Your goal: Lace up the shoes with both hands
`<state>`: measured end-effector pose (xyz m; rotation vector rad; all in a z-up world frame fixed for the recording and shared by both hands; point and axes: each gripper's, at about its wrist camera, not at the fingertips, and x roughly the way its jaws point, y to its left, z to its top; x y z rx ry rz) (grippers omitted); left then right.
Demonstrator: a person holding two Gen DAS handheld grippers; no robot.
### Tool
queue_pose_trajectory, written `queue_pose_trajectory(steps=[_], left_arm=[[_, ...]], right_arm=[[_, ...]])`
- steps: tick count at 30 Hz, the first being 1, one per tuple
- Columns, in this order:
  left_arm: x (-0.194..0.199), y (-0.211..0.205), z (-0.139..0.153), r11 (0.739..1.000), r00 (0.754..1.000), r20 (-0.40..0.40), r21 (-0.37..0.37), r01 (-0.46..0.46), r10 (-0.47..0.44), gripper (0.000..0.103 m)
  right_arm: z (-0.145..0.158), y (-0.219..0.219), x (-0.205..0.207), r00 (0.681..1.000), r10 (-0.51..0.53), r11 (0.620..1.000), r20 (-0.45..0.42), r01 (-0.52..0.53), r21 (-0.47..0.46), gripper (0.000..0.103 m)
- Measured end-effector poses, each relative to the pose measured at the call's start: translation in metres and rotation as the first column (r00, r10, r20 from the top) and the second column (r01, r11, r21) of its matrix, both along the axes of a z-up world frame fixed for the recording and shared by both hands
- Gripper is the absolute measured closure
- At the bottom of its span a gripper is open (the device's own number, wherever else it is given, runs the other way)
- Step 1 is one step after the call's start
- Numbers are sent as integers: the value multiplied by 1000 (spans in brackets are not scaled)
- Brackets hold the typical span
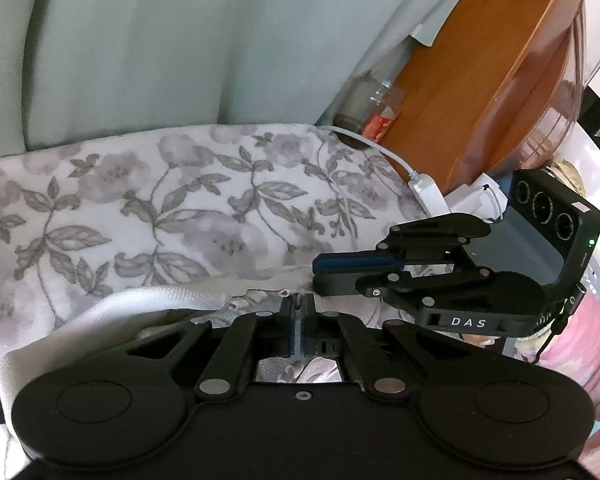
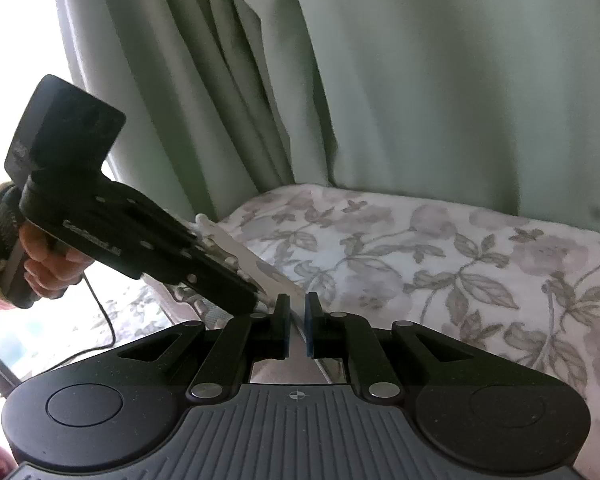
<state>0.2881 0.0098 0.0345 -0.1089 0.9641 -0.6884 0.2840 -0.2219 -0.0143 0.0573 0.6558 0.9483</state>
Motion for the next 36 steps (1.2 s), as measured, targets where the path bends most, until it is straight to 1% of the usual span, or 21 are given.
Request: queue_pose_trajectory(steps=[4,8,10,13,17,20,21,22,25,27,28,30,32,35,36], left_arm=[[-2,0,1,1000,1000,-4,11,7,-7,103],[-2,7,6,1000,1000,-5,11,-15,15,102],[-1,9,6,1000,1000,-7,12,-15,15,102],[-1,6,3,1000,1000,-11,18,3,-3,102],[3,5,0,1000,1000,-13,4,17,-17,101],[3,5,-1,1000,1000,-6,17,11,-11,99],[2,6,0,1000,1000,-1,20,9,-9,97],[1,7,1,1000,1000,4,23,6,-6,92],[0,8,0,1000,1000,17,22,-10,10,81],[1,8,-1,1000,999,26,20,-23,22,78],[1,8,-2,999,999,30,18,-29,29,74],[1,6,-2,1000,999,46,17,-21,20,68],[0,3,-4,1000,998,68,23,-3,2,67],[1,1,-5,1000,997,83,29,9,-11,70],[2,1,-5,1000,997,82,27,10,-13,74]], right_arm=[[2,1,-1,1000,21,1000,-10,-21,-7,97],[1,4,0,998,51,999,-26,-51,-13,98],[0,5,2,997,62,998,-36,-62,-1,99],[-1,5,5,996,74,997,-50,-74,19,99],[-2,3,6,995,88,996,-48,-88,15,99],[-3,3,7,995,88,996,-49,-88,12,99],[-1,10,-1,998,44,999,-50,-44,9,99],[-1,13,-5,998,25,1000,-50,-24,8,99],[-1,12,-3,998,31,1000,-51,-31,6,99],[-2,12,0,998,36,999,-54,-35,7,100],[-2,12,0,998,37,999,-51,-37,3,100],[-1,13,1,998,41,999,-40,-41,-6,100],[-1,13,3,998,46,999,-33,-46,-11,100],[0,10,6,998,51,999,-34,-51,-6,99],[-1,10,7,998,50,999,-34,-50,-3,99]])
